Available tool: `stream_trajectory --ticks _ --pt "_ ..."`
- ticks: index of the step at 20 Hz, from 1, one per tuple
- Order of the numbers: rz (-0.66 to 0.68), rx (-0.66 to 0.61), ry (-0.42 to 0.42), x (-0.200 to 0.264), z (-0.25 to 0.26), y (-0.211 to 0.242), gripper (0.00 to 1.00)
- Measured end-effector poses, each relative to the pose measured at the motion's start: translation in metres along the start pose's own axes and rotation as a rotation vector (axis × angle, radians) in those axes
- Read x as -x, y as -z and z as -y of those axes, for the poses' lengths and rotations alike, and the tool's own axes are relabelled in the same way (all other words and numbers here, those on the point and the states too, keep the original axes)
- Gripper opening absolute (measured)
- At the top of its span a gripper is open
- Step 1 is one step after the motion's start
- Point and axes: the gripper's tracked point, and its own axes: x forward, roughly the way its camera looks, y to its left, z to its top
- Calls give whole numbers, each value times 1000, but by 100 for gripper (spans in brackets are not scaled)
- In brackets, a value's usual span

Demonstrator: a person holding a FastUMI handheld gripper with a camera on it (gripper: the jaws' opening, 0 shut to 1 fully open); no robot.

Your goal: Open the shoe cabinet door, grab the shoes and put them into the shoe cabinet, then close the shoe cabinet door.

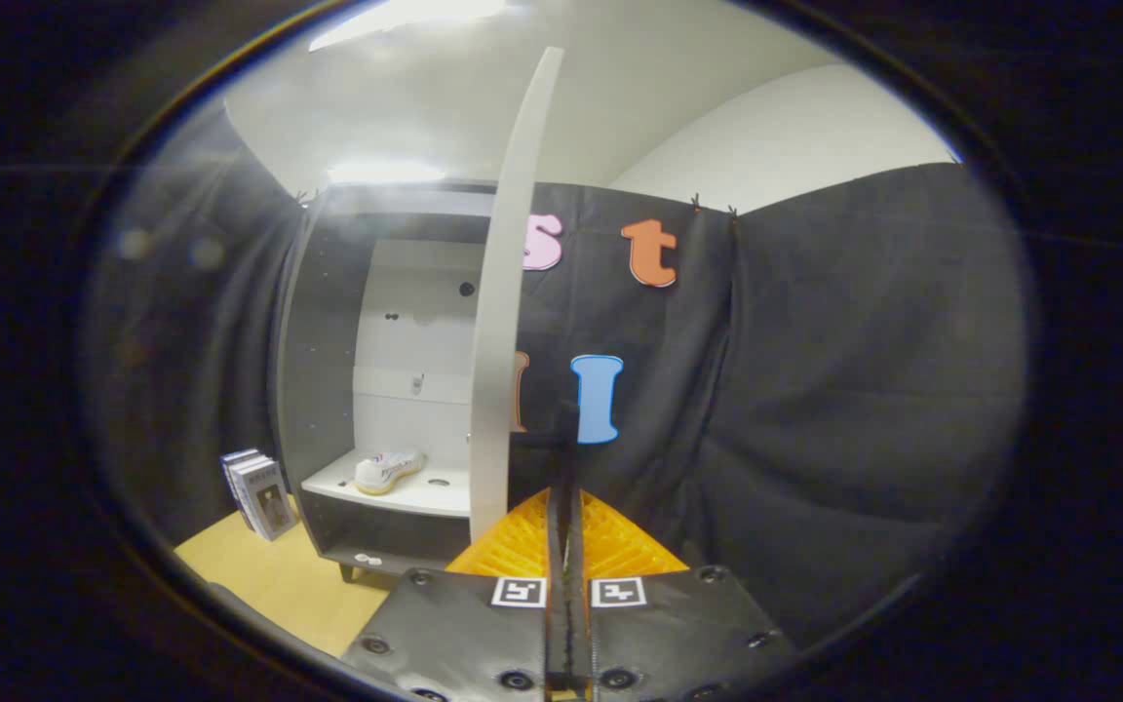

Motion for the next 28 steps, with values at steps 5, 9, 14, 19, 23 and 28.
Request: stream_trajectory --ticks 5,9,14,19,23,28 --pt "20 -16 -11 31 -3 -12 5" --pt "61 0 23 58 -9 -20 42" --pt "68 -23 -9 74 -64 -4 82" --pt "53 -40 -68 75 -135 38 83" --pt "20 -54 -95 71 -173 85 83" --pt "-18 -91 -118 62 -204 147 84"
